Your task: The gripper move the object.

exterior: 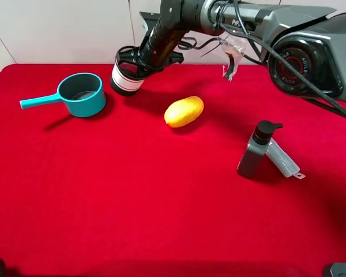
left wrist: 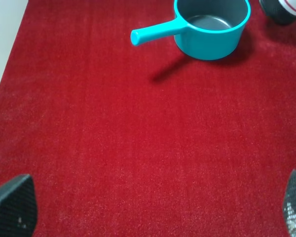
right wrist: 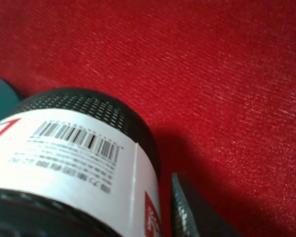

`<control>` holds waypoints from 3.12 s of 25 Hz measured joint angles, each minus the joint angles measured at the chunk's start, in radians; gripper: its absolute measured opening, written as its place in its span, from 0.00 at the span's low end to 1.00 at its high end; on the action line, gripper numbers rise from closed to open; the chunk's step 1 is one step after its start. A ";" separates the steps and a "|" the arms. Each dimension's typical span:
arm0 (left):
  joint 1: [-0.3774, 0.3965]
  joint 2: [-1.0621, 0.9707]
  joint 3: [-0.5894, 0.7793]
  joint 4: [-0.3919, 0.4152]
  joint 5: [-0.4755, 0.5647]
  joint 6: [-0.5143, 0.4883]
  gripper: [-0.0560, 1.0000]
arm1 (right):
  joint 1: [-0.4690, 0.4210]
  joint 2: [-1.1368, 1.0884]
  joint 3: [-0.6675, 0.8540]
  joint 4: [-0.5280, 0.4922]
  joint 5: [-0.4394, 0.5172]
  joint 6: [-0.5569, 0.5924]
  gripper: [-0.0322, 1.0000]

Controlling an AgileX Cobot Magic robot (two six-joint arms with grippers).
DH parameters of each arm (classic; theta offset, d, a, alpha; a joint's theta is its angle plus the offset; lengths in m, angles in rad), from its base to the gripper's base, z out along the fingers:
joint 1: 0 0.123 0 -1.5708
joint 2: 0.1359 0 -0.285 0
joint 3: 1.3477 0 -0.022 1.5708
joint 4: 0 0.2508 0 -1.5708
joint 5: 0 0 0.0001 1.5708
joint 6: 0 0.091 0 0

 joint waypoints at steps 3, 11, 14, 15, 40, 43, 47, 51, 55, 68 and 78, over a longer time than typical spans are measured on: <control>0.000 0.000 0.000 0.000 0.000 0.000 1.00 | 0.000 0.019 0.000 -0.003 0.001 0.000 0.12; 0.000 0.000 0.000 0.000 0.000 0.000 1.00 | 0.000 0.032 0.000 -0.007 0.001 -0.020 0.12; 0.000 0.000 0.000 0.000 0.000 0.000 1.00 | 0.000 0.032 0.000 -0.007 0.001 -0.020 0.12; 0.000 0.000 0.000 0.000 0.000 0.000 1.00 | 0.000 0.032 0.000 -0.007 0.002 -0.020 0.12; 0.000 0.000 0.000 0.000 0.000 0.000 1.00 | 0.000 -0.016 -0.002 -0.003 0.017 -0.020 0.57; 0.000 0.000 0.000 0.000 0.000 0.000 1.00 | 0.000 -0.030 -0.002 -0.003 0.023 -0.020 0.57; 0.000 0.000 0.000 0.000 0.000 0.000 1.00 | 0.000 -0.044 -0.002 -0.003 0.035 -0.020 0.57; 0.000 0.000 0.000 0.000 0.000 0.000 1.00 | 0.000 -0.071 -0.002 -0.005 0.051 -0.020 0.57; 0.000 0.000 0.000 0.000 0.000 0.000 1.00 | 0.000 -0.105 -0.002 -0.007 0.078 -0.020 0.58; 0.000 0.000 0.000 0.000 0.000 0.000 1.00 | 0.000 -0.199 -0.002 -0.014 0.204 -0.020 0.58; 0.000 0.000 0.000 0.000 0.000 0.000 1.00 | 0.000 -0.260 -0.002 -0.032 0.440 -0.054 0.58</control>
